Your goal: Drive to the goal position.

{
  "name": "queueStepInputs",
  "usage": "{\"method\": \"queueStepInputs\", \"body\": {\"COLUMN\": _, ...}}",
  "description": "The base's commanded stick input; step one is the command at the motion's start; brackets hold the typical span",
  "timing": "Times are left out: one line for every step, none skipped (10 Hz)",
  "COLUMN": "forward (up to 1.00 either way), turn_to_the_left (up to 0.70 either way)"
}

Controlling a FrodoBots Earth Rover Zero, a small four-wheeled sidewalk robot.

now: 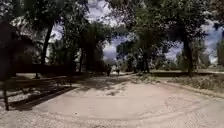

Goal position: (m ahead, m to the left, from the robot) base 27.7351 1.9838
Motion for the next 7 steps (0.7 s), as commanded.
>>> {"method": "queueStepInputs", "body": {"forward": 0.85, "turn_to_the_left": 0.0}}
{"method": "queueStepInputs", "body": {"forward": 0.85, "turn_to_the_left": 0.0}}
{"method": "queueStepInputs", "body": {"forward": 0.85, "turn_to_the_left": 0.0}}
{"method": "queueStepInputs", "body": {"forward": 0.85, "turn_to_the_left": 0.0}}
{"method": "queueStepInputs", "body": {"forward": 0.85, "turn_to_the_left": -0.04}}
{"method": "queueStepInputs", "body": {"forward": 0.85, "turn_to_the_left": -0.11}}
{"method": "queueStepInputs", "body": {"forward": 0.85, "turn_to_the_left": -0.18}}
